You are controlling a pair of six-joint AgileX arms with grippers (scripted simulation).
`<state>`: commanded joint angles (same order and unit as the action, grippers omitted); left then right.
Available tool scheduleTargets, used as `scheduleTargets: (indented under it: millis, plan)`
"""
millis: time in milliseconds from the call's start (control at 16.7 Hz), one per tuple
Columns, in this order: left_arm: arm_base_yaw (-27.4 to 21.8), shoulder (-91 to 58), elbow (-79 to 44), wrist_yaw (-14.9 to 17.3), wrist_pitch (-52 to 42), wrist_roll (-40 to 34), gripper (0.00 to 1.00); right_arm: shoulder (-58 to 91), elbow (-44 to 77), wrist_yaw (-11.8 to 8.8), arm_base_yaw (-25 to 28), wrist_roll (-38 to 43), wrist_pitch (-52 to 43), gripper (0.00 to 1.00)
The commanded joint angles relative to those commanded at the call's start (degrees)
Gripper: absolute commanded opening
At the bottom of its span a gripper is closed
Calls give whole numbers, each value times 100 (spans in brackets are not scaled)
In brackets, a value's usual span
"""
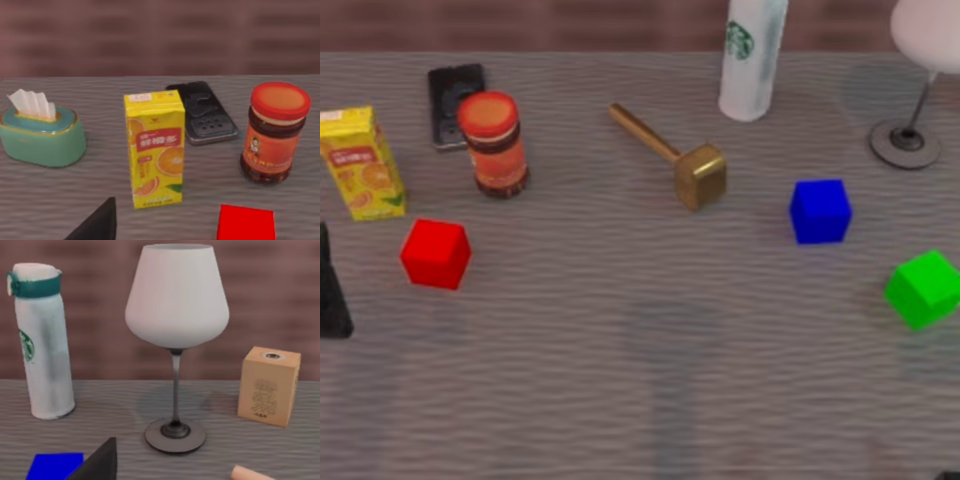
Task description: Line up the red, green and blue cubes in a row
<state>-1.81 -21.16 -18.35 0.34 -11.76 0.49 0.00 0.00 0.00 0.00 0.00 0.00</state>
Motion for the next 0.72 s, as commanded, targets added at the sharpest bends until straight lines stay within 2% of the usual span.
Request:
scheduleTargets:
  millis: [720]
  plan:
    - [-410,-6989,-5380,-35,-3610,183,100,0,0,0,0,0,0,100]
